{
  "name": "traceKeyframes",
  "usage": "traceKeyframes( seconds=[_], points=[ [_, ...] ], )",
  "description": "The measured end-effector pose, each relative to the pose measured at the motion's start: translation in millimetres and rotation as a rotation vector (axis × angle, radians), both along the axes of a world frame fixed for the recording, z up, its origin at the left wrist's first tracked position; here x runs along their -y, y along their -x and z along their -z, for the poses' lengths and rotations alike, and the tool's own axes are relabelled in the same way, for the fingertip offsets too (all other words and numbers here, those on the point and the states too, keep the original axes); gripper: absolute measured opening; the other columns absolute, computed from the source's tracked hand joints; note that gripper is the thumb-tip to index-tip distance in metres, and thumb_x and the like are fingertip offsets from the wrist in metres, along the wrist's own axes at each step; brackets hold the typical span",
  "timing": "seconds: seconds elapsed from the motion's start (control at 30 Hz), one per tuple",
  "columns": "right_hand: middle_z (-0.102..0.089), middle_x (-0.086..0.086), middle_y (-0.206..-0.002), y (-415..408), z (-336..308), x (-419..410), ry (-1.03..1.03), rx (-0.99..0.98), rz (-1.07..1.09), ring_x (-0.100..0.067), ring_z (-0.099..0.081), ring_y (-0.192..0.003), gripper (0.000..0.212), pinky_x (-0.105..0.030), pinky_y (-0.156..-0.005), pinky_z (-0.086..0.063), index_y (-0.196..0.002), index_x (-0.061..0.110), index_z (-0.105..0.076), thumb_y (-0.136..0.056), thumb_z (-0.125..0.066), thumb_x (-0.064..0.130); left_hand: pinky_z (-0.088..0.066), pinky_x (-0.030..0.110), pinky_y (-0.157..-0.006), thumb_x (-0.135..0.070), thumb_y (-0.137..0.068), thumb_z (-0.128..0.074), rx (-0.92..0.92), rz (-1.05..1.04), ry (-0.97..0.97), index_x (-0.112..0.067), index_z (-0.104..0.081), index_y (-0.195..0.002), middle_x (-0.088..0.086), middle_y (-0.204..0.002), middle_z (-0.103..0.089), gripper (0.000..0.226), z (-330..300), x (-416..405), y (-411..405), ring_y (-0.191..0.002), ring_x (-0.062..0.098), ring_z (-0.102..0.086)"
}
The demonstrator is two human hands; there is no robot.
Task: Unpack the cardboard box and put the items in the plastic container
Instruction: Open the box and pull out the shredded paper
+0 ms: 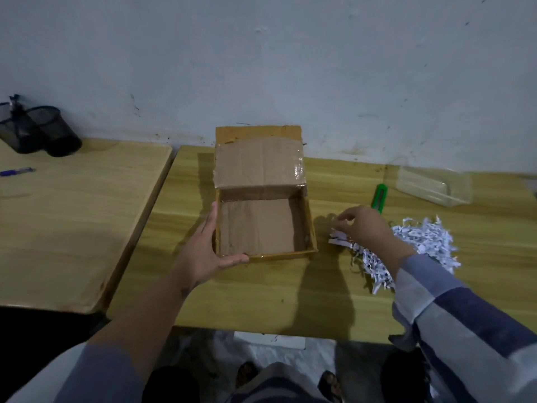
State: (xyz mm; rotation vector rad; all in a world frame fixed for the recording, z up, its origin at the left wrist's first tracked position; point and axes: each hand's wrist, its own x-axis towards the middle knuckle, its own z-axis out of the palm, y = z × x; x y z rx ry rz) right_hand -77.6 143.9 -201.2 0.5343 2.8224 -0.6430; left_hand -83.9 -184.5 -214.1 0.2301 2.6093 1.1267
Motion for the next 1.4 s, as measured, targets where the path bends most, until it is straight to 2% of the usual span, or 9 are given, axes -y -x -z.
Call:
traceKeyframes(
  seconds=[0.2, 0.4, 0.53, 0.67, 0.83, 1.0, 1.13, 1.27, 1.4],
  points=[
    [-0.070, 0.000, -0.098, 9, -21, 27, -0.084, -0.111, 0.026, -0.024, -0.064, -0.094, 0.009, -0.036, -0.078, -0.053, -0.090, 0.026, -0.070, -0.082, -0.068, 0.030, -0.026, 0.039, -0.113, -0.059, -0.056, -0.079, -0.027, 0.021, 0.016, -0.040, 0.013, -0.149, -0.012, -0.159, -0.008, 0.133, -1, 1, -4, -0.144, 0.013, -0.018],
    [-0.068, -0.001, -0.092, 26, -32, 96, 0.159, -0.273, -0.259, -0.016, -0.060, -0.082, 0.016, -0.033, -0.079, -0.051, -0.095, 0.021, -0.069, -0.079, -0.069, 0.017, -0.031, 0.036, -0.109, -0.060, -0.055, -0.080, -0.051, 0.034, 0.002, -0.041, 0.018, -0.147, -0.014, -0.160, -0.007, 0.135, 1, 3, -8, -0.143, 0.012, -0.021],
    [-0.070, -0.002, -0.108, 23, -19, 145, 0.160, -0.100, -0.574, -0.014, -0.060, -0.091, 0.022, -0.025, -0.085, -0.045, -0.105, 0.020, -0.071, -0.083, -0.068, 0.021, -0.036, 0.033, -0.105, -0.064, -0.053, -0.078, -0.086, 0.057, 0.024, -0.044, 0.023, -0.144, -0.014, -0.160, -0.004, 0.138, 2, 4, -10, -0.143, 0.013, -0.023],
    [-0.070, 0.000, -0.109, 24, 2, 170, 0.141, 0.058, -0.703, -0.016, -0.063, -0.100, 0.020, -0.029, -0.089, -0.049, -0.103, 0.021, -0.072, -0.083, -0.067, 0.021, -0.037, 0.029, -0.102, -0.065, -0.051, -0.077, -0.107, 0.080, 0.032, -0.044, 0.027, -0.142, -0.013, -0.160, -0.001, 0.139, 2, 5, -12, -0.144, 0.014, -0.022],
    [-0.072, 0.001, -0.100, 32, 16, 182, 0.182, 0.090, -0.731, -0.015, -0.065, -0.092, 0.016, -0.024, -0.078, -0.047, -0.092, 0.018, -0.073, -0.076, -0.072, 0.017, -0.040, 0.031, -0.101, -0.060, -0.053, -0.081, -0.116, 0.078, 0.031, -0.046, 0.028, -0.141, -0.014, -0.160, 0.000, 0.141, 3, 6, -13, -0.142, 0.016, -0.026],
    [-0.071, 0.002, -0.094, 38, 25, 188, 0.131, 0.091, -0.765, -0.018, -0.064, -0.088, 0.007, -0.033, -0.079, -0.052, -0.083, 0.025, -0.070, -0.076, -0.070, 0.023, -0.036, 0.025, -0.101, -0.058, -0.056, -0.082, -0.122, 0.088, 0.030, -0.044, 0.028, -0.142, -0.017, -0.159, 0.005, 0.140, 4, 6, -11, -0.143, 0.011, -0.021],
    [-0.071, -0.003, -0.095, 43, 24, 183, 0.167, 0.113, -0.770, -0.021, -0.064, -0.089, 0.008, -0.034, -0.078, -0.052, -0.086, 0.020, -0.069, -0.078, -0.068, 0.020, -0.035, 0.023, -0.098, -0.059, -0.057, -0.080, -0.096, 0.086, 0.035, -0.043, 0.026, -0.143, -0.019, -0.159, 0.004, 0.137, 4, 6, -7, -0.143, 0.010, -0.020],
    [-0.069, -0.001, -0.094, 47, 8, 154, 0.234, 0.022, -0.624, -0.015, -0.062, -0.088, 0.006, -0.028, -0.079, -0.049, -0.088, 0.020, -0.069, -0.083, -0.068, 0.024, -0.031, 0.036, -0.109, -0.055, -0.059, -0.081, 0.002, 0.055, 0.009, -0.043, 0.019, -0.146, -0.014, -0.160, -0.004, 0.134, 1, 2, 2, -0.144, 0.015, -0.019],
    [-0.060, 0.006, -0.074, 51, -11, 112, 0.292, -0.171, -0.371, -0.002, -0.053, -0.067, 0.011, -0.011, -0.058, -0.038, -0.077, 0.019, -0.063, -0.083, -0.070, 0.025, -0.026, 0.044, -0.115, -0.063, -0.054, -0.079, 0.090, 0.056, 0.033, -0.036, 0.012, -0.150, -0.011, -0.160, -0.009, 0.135, 2, 2, 18, -0.146, 0.016, -0.016]
  ],
)
